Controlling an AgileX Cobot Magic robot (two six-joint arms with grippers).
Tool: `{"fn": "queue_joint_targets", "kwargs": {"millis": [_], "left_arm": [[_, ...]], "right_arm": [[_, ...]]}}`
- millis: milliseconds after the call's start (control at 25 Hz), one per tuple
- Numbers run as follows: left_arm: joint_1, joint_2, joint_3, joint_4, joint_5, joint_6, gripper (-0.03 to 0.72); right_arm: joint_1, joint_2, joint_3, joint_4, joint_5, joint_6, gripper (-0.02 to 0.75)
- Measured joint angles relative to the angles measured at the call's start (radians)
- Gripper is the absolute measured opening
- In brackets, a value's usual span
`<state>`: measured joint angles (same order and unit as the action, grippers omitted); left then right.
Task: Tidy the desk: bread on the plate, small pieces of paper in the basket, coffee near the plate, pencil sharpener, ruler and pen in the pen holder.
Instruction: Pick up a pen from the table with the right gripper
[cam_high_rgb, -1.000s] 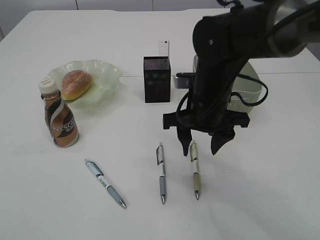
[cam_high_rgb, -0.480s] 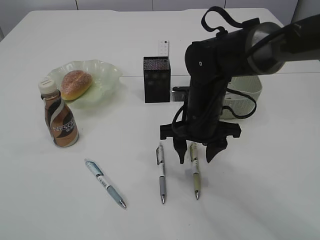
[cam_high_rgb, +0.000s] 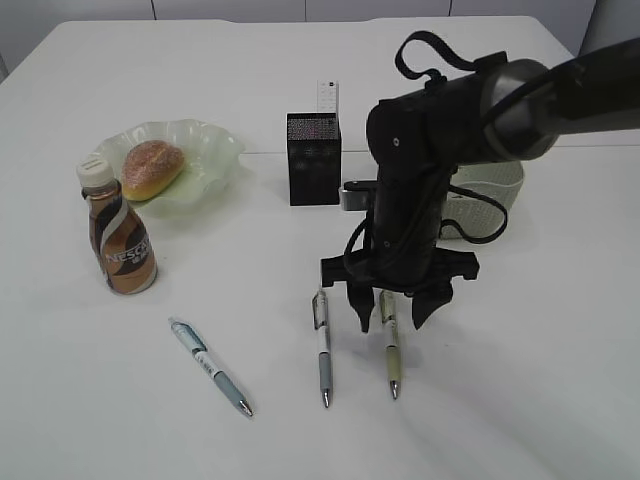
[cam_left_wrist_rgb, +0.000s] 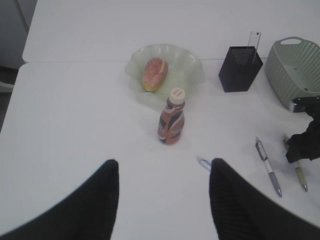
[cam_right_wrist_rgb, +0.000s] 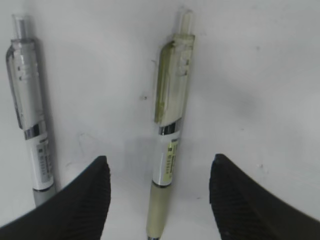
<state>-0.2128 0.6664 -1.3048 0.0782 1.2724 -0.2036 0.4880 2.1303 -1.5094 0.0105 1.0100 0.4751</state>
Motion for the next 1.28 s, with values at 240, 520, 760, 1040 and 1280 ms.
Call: {"fn": "queue_joint_targets", "kwargs": {"millis": [240, 520, 760, 1040, 1280], "left_arm": [[0.000, 0.000, 0.000, -0.006, 0.000, -0.001, 0.421], [0.000, 0.000, 0.000, -0.026, 0.000, -0.001, 0.421], [0.000, 0.000, 0.000, -0.028, 0.000, -0.001, 0.421], [0.000, 0.000, 0.000, -0.036, 0.000, -0.001, 0.419], [0.000, 0.000, 0.000, -0.038, 0.000, -0.001, 0.410]], "right_arm": [[0.000, 0.022, 0.000, 0.000, -0.002, 0.000, 0.488], [0.000, 0.040, -0.002, 0.000, -0.004, 0.000, 0.487], [0.000, 0.040, -0.002, 0.000, -0.004, 0.000, 0.488], [0.000, 0.040, -0.002, -0.023, -0.006, 0.000, 0.487], [0.000, 0.040, -0.002, -0.026, -0.006, 0.000, 0.488]]}}
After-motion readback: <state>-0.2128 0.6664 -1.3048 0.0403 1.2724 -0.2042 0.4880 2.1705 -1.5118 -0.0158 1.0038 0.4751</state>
